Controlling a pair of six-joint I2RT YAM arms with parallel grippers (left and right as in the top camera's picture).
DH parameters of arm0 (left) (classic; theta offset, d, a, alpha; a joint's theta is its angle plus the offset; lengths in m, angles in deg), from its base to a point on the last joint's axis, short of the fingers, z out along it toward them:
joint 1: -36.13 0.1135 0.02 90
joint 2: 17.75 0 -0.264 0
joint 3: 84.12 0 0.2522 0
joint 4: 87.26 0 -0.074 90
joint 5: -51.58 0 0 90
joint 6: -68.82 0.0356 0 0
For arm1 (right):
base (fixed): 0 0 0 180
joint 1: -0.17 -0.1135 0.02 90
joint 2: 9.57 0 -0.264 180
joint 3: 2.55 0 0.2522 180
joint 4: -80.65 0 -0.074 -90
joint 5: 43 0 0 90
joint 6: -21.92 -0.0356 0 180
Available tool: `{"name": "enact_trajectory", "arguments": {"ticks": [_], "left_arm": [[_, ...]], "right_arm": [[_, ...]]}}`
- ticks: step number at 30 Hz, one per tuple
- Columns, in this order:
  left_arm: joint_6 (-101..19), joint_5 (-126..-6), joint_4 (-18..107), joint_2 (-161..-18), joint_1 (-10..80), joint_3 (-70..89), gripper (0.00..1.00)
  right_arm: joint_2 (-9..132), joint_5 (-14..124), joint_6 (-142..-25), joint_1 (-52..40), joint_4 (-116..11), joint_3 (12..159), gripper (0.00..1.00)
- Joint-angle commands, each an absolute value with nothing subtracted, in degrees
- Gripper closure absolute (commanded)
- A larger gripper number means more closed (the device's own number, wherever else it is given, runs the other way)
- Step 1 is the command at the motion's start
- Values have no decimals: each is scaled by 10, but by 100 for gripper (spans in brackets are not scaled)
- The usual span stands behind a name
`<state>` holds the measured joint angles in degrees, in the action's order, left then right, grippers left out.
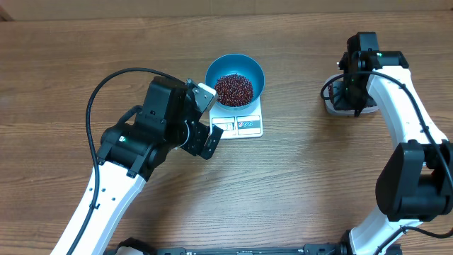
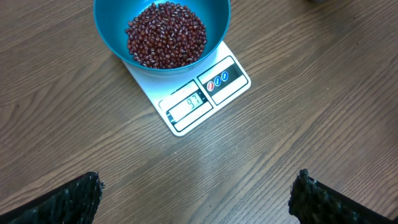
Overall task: Scoop item into bowl and weigh 150g on scale
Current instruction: 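Lower the scoop into the red beans with the right gripper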
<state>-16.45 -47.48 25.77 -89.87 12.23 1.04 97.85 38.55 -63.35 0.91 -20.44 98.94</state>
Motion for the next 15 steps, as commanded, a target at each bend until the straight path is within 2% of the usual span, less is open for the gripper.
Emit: {"name": "enact_trajectory", "arguments": {"ticks": [1, 8, 15], "left_arm": [[-154, -484, 257, -898, 125, 7, 0], [-154, -484, 257, -898, 125, 7, 0], [-154, -484, 257, -898, 125, 7, 0]], "right_arm": [[978, 429, -615, 9, -205, 984, 96], [978, 495, -601, 16, -208, 984, 96], [978, 574, -598, 61, -225, 984, 96]]}}
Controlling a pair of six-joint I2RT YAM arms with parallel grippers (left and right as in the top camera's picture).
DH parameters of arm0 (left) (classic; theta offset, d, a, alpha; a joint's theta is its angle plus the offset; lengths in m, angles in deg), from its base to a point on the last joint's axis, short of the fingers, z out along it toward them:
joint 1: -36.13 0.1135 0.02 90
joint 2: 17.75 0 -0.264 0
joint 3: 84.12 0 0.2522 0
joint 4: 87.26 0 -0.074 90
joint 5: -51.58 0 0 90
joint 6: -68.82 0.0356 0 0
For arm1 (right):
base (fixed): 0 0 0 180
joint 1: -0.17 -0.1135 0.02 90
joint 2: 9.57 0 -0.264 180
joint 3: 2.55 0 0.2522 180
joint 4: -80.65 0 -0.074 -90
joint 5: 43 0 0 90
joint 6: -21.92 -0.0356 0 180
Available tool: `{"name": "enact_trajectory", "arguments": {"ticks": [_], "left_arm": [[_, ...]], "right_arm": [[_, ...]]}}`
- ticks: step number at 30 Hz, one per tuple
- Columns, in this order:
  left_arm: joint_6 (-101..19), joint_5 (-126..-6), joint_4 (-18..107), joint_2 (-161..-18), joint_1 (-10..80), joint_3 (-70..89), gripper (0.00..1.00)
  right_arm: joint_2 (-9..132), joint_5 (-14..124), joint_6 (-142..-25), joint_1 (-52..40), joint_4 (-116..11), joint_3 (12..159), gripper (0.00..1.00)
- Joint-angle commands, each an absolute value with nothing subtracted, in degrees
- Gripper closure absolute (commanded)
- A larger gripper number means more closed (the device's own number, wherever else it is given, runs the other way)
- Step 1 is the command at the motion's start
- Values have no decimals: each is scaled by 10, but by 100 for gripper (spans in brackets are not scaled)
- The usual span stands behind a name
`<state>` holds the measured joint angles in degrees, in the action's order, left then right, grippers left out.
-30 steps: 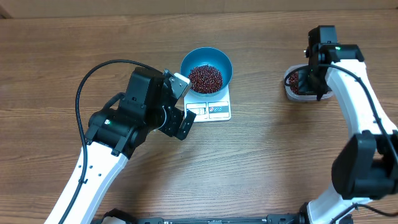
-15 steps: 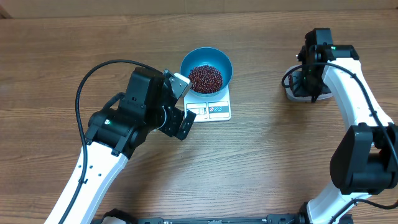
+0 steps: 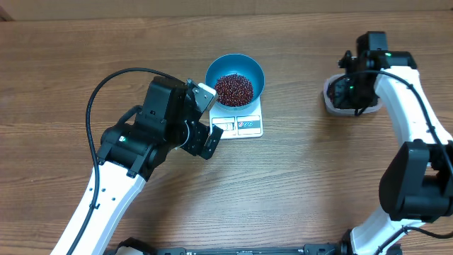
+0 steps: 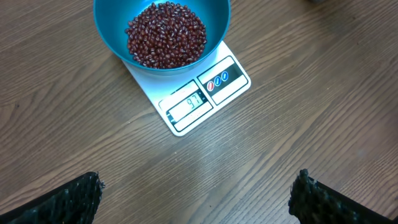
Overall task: Scoop item into bowl and weigh 150g on scale
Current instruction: 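Lower the scoop into the red beans with the right gripper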
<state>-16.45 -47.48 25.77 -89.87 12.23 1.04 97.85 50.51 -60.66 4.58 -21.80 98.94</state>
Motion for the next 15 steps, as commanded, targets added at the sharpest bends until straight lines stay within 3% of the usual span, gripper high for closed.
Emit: {"name": "enact_trajectory", "arguments": {"ticks": [1, 15], "left_arm": [[-154, -484, 257, -898, 125, 7, 0], [-154, -484, 257, -898, 125, 7, 0]], "right_arm": [[978, 586, -590, 67, -225, 984, 96], [979, 702, -571, 130, -253, 956, 96]]}}
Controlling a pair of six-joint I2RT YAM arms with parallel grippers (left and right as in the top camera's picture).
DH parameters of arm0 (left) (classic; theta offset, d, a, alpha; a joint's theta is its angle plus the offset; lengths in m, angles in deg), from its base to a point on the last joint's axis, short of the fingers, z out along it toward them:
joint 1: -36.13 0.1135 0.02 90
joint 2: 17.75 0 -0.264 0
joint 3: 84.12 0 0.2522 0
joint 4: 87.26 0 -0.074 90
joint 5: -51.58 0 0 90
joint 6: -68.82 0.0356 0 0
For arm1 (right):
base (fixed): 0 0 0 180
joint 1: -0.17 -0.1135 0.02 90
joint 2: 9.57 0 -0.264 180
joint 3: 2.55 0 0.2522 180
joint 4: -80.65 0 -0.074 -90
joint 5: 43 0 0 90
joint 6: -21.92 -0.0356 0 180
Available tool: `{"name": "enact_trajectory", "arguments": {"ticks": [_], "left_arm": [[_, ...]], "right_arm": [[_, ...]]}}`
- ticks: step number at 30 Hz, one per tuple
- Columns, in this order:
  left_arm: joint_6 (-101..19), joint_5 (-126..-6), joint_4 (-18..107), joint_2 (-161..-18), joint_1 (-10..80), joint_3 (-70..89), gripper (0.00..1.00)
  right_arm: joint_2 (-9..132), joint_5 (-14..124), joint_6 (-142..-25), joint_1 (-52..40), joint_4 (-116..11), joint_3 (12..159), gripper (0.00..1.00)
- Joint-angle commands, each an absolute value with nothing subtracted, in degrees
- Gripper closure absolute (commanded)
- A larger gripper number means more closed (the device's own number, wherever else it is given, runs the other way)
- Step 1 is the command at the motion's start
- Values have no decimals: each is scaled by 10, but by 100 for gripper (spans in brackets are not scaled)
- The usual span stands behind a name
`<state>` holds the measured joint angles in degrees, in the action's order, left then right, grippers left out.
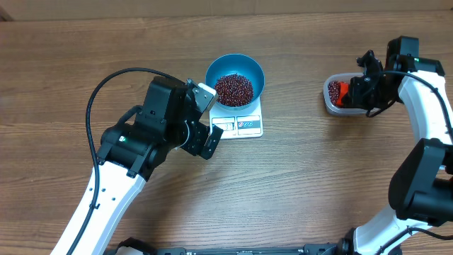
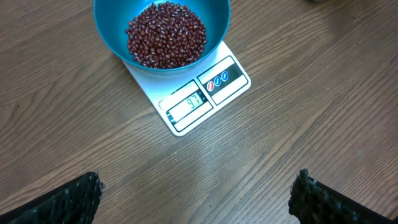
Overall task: Scoop item into bowl and weigh 150g on scale
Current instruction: 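Lower the scoop into the red beans with the right gripper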
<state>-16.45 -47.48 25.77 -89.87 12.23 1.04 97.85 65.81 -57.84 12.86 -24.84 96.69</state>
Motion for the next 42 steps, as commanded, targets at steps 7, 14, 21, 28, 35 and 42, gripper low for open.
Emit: {"name": "enact_trajectory", "arguments": {"ticks": [7, 14, 21, 28, 35, 42], "left_arm": [[-154, -484, 257, -898, 125, 7, 0], [-154, -484, 257, -898, 125, 7, 0], [-154, -484, 256, -898, 125, 7, 0], [-154, -484, 257, -898, 125, 7, 0], [-154, -484, 257, -898, 125, 7, 0], [-154, -484, 257, -898, 125, 7, 0]], "right_arm": [[979, 707, -571, 139, -254, 949, 96], [979, 757, -572, 161, -249, 948, 97], [979, 758, -571, 178, -235, 948, 96], [979, 770, -567, 198, -222, 948, 96], [979, 817, -544, 212, -216, 947, 96], [979, 842, -540, 221, -224, 933, 96]]}}
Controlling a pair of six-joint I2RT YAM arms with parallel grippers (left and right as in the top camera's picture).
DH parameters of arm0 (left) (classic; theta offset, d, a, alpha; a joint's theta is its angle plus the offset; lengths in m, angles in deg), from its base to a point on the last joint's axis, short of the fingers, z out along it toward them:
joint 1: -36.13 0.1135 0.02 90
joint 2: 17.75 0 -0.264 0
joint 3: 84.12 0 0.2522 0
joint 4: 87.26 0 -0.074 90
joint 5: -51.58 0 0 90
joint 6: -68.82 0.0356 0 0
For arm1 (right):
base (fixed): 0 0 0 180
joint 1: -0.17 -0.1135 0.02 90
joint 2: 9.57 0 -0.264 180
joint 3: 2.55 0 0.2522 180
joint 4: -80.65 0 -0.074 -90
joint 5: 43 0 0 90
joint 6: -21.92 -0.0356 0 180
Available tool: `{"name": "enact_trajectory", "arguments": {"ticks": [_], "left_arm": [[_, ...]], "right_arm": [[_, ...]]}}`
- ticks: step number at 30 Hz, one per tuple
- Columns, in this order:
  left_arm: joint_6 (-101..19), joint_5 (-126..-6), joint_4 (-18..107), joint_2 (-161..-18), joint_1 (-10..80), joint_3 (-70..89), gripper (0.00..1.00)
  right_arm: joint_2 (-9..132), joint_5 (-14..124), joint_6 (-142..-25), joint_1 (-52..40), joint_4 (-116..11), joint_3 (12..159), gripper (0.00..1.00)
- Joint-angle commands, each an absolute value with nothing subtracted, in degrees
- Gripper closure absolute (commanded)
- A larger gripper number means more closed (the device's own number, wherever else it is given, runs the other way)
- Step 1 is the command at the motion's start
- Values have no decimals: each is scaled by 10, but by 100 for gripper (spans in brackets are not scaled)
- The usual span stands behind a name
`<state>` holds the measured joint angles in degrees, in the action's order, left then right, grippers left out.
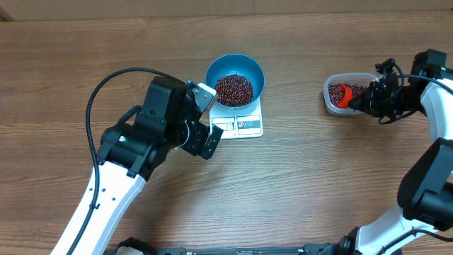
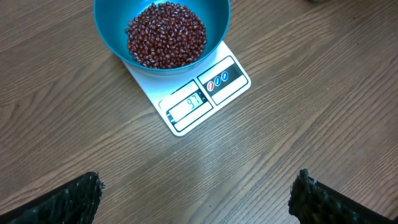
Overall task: Scoop item into bowl and weigh 150g on scale
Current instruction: 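Lower the scoop into the red beans with the right gripper, then drag the scoop through the beans and lift it filled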
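A blue bowl (image 1: 235,81) of red beans (image 2: 166,34) stands on the white scale (image 2: 205,93), whose display reads 97. My left gripper (image 2: 196,200) hangs open just in front of the scale, with nothing between its fingers. At the right, a clear tub (image 1: 347,92) holds more red beans. A red scoop (image 1: 344,93) lies with its head in that tub. My right gripper (image 1: 369,100) is at the tub's right rim, shut on the scoop's handle.
The brown wooden table (image 1: 297,177) carries only the scale with its bowl and the tub. A black cable loops off the left arm (image 1: 127,152) at the left. The right arm (image 1: 432,142) runs down the right edge.
My right gripper has shifted right and slightly toward the front, so more of the tub and the red scoop shows. The left arm, bowl and reading of 97 are unchanged.
At first my right gripper stood over the tub and hid it. Then the tub's rim showed beside it. Then the red scoop appeared in the tub with the gripper at its right. Now the gripper is further right. The scale read 97 throughout.
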<state>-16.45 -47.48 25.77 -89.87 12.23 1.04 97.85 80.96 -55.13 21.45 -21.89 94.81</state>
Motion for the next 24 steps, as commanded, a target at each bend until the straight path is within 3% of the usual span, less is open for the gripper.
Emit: {"name": "enact_trajectory", "arguments": {"ticks": [1, 24], "left_arm": [[-154, -484, 257, -898, 125, 7, 0], [-154, -484, 257, -898, 125, 7, 0]], "right_arm": [[979, 843, -541, 223, -227, 929, 96], [979, 959, -520, 303, -231, 910, 96]]}}
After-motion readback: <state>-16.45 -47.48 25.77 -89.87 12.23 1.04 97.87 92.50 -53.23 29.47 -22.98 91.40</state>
